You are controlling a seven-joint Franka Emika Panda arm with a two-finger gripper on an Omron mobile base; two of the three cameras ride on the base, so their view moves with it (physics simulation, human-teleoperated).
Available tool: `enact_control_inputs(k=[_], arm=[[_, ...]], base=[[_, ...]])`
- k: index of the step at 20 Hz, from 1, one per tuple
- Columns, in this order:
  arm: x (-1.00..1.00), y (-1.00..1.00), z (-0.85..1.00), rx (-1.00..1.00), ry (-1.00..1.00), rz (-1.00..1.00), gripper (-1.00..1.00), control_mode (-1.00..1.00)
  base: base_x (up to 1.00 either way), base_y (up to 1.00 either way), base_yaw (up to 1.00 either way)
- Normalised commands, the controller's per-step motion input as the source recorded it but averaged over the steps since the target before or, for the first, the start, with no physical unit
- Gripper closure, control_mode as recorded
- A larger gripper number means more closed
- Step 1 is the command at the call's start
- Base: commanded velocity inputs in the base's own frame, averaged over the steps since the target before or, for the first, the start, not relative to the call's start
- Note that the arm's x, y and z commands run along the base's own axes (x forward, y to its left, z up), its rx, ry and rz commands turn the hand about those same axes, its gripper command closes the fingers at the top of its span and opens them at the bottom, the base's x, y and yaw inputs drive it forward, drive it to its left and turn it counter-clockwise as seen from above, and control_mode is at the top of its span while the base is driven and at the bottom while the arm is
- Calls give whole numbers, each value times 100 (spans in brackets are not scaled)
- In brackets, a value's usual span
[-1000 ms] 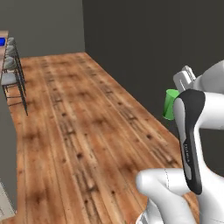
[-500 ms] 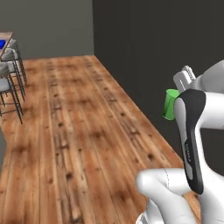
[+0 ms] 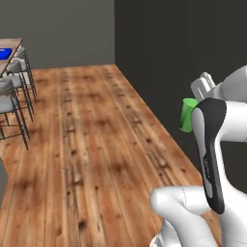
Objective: There is a tray on the dining counter. Grab the cup, mug, and pitcher and place them on the tray. The pitcher may be placed next to the tray if it cannot fit the tray.
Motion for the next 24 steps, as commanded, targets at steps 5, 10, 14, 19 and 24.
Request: enact_control_inputs(k=[5, 10, 14, 19, 24], arm=[[0, 0, 0, 0, 0, 0, 100, 100], [0, 0, 0, 0, 0, 0, 100, 100], [0, 0, 0, 0, 0, 0, 100, 100], [0, 0, 0, 0, 0, 0, 100, 100], [0, 0, 0, 0, 0, 0, 100, 100]], base=[[100, -7, 13], [100, -31, 12], [100, -35, 11], [100, -47, 9], [100, -56, 6]])
